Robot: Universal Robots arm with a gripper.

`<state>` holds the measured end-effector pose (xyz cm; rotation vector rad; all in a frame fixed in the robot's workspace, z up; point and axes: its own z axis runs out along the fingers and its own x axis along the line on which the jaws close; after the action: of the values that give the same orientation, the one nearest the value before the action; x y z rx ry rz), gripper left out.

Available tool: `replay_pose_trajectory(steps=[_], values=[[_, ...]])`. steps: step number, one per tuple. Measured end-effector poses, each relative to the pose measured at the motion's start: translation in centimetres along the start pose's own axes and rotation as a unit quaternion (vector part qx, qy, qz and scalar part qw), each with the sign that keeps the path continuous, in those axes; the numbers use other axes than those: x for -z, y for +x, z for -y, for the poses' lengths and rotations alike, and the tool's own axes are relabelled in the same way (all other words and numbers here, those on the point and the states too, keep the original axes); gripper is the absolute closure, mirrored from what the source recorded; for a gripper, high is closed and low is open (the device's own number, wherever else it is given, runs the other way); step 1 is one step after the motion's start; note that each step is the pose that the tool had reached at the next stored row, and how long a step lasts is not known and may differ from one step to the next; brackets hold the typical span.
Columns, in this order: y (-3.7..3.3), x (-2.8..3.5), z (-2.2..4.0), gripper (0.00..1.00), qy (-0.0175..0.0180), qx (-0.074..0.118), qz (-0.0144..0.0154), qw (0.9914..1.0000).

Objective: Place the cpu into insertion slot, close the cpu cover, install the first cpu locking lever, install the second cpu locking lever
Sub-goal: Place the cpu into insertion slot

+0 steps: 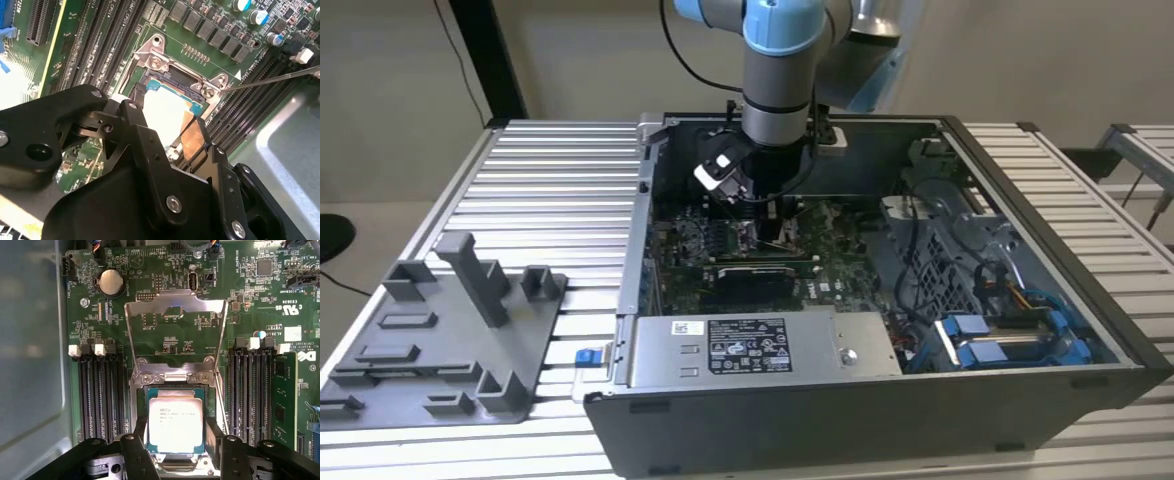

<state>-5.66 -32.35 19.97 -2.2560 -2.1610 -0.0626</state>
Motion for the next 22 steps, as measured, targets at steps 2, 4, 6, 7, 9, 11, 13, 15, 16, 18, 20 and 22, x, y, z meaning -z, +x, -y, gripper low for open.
replay_pose_trajectory(steps=[2, 4, 6, 7, 9, 11, 13, 15, 16, 18, 20, 22], values=[[0.0, -0.01, 0.0, 1.0, 0.0, 0.0, 0.0, 1.0], [0.0, -0.02, 0.0, 1.0, 0.0, 0.0, -0.0001, 1.0], [0.0, -0.02, 0.0, 1.0, 0.0, 0.001, -0.0001, 1.0], [0.0, -0.02, 0.0, 1.0, 0.0, 0.002, -0.0001, 1.0], [0.0, -0.02, 0.0, 1.0, 0.0002, 0.005, -0.0001, 0.99999], [0.0, -0.02, 0.0, 1.0, 0.0003, 0.01, -0.0002, 0.99995], [0.0, -0.02, 0.0, 1.0, 0.0005, 0.014, -0.0003, 0.9999], [0.0, -0.02, 0.0, 1.0, 0.0005, 0.016, -0.0003, 0.99988], [0.0, -0.03, 0.0, 1.0, 0.0006, 0.016, -0.0002, 0.99988], [0.0, -0.04, 0.0, 1.0, 0.0006, 0.016, -0.0001, 0.99987], [0.0, -0.11, -0.01, 1.0, 0.0005, 0.016, -0.0002, 0.99987], [0.0, -0.12, 0.0, 1.0, 0.0006, 0.016, 0.0, 0.99987]])
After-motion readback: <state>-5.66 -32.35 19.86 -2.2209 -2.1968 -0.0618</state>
